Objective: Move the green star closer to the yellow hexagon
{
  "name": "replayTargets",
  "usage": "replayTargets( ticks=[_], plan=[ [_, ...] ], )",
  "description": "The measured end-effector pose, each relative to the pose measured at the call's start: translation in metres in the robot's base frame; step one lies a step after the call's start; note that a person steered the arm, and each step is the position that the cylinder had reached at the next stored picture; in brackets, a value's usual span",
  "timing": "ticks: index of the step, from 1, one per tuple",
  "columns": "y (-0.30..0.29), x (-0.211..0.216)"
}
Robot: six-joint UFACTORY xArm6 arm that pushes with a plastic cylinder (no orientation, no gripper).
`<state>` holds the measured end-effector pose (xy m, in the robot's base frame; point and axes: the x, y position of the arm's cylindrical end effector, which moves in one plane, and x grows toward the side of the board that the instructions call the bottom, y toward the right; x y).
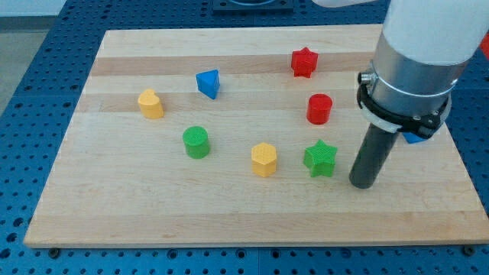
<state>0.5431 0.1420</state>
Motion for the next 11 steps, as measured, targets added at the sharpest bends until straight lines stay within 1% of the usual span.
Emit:
replayTargets(
  ticks=[1, 3, 4, 6, 8, 10, 11],
  plan=[
    [-0.014, -0.005],
    [-0.033, -0.051],
    [-0.034, -0.061],
    [-0.034, -0.051],
    [-0.03, -0.021],
    [-0.03, -0.017],
    [-0.045, -0.017]
  ],
)
